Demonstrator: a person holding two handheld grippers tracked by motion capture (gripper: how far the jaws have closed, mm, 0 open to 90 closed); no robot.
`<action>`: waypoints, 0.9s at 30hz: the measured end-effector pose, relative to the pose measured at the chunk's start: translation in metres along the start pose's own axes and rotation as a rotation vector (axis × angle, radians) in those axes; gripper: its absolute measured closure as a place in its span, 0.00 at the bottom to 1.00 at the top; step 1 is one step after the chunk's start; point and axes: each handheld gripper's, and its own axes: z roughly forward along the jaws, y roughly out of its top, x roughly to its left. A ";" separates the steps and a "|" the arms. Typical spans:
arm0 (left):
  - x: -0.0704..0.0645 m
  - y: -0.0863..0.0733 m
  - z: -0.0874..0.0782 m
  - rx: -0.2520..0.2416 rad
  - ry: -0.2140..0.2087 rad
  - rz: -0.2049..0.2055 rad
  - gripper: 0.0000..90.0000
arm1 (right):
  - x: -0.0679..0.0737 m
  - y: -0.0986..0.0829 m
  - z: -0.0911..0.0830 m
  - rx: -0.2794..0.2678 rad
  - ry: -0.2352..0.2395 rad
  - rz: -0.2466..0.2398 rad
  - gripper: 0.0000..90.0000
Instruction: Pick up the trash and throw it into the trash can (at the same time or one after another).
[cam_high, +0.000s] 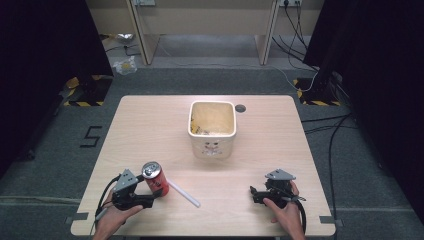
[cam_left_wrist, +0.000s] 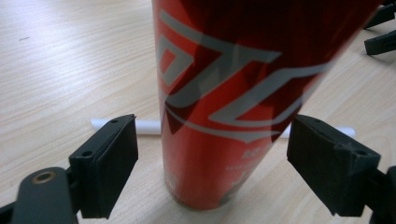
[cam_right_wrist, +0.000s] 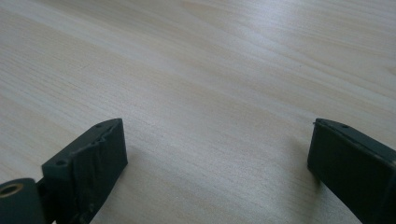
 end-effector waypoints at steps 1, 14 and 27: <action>0.000 0.000 0.001 0.000 -0.001 0.000 0.19 | 0.000 0.000 0.000 0.000 0.000 0.000 0.06; -0.003 0.005 0.010 -0.007 0.001 0.031 0.36 | 0.000 0.000 0.000 0.001 0.000 -0.001 0.06; -0.003 0.015 0.005 -0.025 0.000 0.042 0.37 | 0.000 0.000 0.000 0.001 -0.001 -0.001 0.05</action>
